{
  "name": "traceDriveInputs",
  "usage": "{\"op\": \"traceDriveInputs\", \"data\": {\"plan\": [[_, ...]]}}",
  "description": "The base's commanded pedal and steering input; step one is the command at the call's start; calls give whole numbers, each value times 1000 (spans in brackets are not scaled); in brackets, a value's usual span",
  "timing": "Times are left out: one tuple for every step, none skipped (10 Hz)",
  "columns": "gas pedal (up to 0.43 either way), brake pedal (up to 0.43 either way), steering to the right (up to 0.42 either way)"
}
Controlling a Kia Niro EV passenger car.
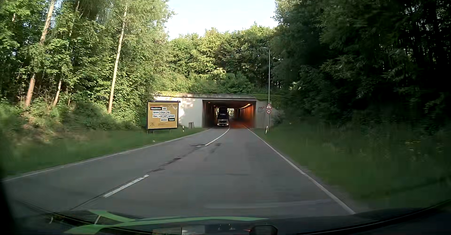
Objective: Follow the waypoints while adhering to traffic rules and regulations
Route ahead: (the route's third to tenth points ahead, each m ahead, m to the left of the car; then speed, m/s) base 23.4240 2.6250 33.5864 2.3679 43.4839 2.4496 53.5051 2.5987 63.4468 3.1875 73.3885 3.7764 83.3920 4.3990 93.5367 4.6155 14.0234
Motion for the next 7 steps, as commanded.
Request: {"op": "traceDriveInputs", "data": {"plan": [[130, 0, -5], [130, 0, -4], [130, 0, -4], [130, 0, -3], [130, 0, -3], [130, 0, -3], [130, 0, -2]]}}
